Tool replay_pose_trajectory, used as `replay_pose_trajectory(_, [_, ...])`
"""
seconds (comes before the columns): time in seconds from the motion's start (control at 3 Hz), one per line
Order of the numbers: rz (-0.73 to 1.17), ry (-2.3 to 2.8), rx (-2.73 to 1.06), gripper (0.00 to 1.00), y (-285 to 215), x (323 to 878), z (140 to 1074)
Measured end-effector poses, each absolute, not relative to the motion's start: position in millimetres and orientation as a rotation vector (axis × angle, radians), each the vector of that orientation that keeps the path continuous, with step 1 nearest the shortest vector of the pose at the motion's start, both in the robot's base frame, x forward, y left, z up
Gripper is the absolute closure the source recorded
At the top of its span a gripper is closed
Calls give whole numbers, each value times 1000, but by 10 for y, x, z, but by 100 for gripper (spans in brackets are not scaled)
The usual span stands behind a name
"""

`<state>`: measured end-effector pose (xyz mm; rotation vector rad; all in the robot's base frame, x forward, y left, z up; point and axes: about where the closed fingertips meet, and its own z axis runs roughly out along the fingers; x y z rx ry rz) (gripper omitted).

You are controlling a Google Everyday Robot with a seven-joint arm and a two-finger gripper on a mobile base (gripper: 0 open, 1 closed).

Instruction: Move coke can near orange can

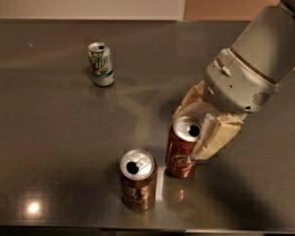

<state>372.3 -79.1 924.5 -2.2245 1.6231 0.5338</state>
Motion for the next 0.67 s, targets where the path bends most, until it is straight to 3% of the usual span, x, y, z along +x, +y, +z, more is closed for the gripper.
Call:
replay_pose_trajectory(0.33, [530, 1587, -2266, 100, -774, 3556, 9143])
replay_pose_trajectory(0.67, [539, 1555, -2278, 81, -741, 3459, 9088])
